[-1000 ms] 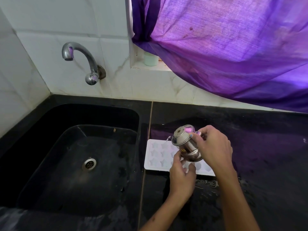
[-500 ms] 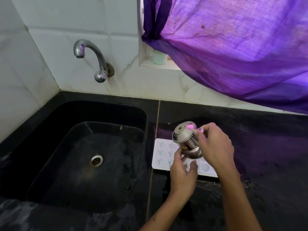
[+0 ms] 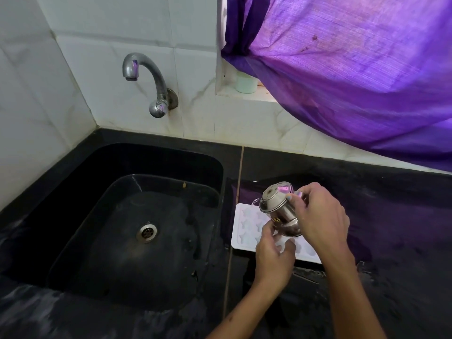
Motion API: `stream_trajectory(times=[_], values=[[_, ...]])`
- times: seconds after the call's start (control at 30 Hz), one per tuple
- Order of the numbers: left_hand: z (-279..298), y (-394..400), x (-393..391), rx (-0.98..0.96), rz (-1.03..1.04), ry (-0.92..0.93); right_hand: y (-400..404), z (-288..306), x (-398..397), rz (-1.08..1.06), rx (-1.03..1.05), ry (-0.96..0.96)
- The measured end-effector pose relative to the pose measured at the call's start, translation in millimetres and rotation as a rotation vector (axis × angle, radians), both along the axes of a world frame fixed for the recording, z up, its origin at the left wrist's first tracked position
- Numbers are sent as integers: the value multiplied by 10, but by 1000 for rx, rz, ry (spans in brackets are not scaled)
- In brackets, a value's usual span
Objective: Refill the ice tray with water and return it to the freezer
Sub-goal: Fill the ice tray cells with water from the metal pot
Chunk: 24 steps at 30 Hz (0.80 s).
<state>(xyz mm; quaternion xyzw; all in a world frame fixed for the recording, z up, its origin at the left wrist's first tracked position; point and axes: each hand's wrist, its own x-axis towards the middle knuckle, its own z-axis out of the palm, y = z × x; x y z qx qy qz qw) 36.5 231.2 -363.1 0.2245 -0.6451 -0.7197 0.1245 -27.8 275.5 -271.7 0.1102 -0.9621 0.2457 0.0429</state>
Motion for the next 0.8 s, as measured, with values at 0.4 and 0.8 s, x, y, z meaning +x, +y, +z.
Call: stream_trajectory(times=[0.4, 0.8], values=[[-7, 21, 3, -9, 14, -4, 11, -54, -9, 4, -20, 20], [40, 149, 4, -168, 86, 69, 357, -48, -69, -17, -446, -109]])
